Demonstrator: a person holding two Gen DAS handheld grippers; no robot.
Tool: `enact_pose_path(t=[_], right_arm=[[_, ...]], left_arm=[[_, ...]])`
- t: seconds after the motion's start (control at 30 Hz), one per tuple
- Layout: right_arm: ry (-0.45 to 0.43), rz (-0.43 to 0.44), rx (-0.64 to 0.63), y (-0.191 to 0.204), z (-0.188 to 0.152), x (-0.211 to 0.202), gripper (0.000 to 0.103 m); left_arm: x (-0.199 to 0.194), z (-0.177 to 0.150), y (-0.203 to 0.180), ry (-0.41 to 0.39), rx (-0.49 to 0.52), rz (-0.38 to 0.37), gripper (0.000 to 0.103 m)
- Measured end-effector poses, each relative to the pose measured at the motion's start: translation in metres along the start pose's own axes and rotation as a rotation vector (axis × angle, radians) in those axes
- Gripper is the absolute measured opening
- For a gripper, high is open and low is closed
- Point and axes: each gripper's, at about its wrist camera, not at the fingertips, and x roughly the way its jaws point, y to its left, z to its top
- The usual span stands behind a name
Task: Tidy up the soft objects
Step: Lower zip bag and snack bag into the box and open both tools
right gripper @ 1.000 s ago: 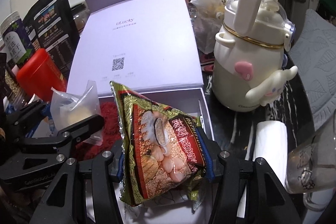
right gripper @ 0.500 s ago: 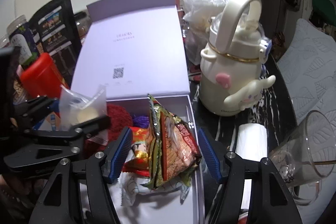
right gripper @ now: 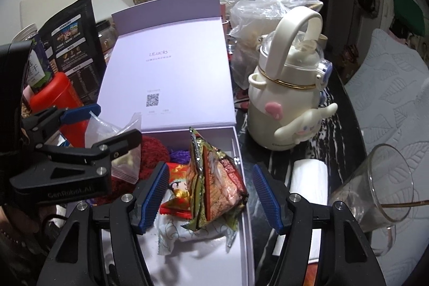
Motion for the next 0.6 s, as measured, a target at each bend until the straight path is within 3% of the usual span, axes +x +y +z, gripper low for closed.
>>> enact_pose_path(t=[0.2,0.6], right_arm=[[-0.007,-0.007,-0.005,0.001,0.001,-0.008,0.065],[-0.116,-0.006,-0.003,0.013,0.017,-0.052,0.065]], left_arm=[[-0.010,0.002,0.000,0.003,-0.010,-0.013,0.088],[-0.063,0.016,0.005,-0.088,-0.018,0.014,0.088]])
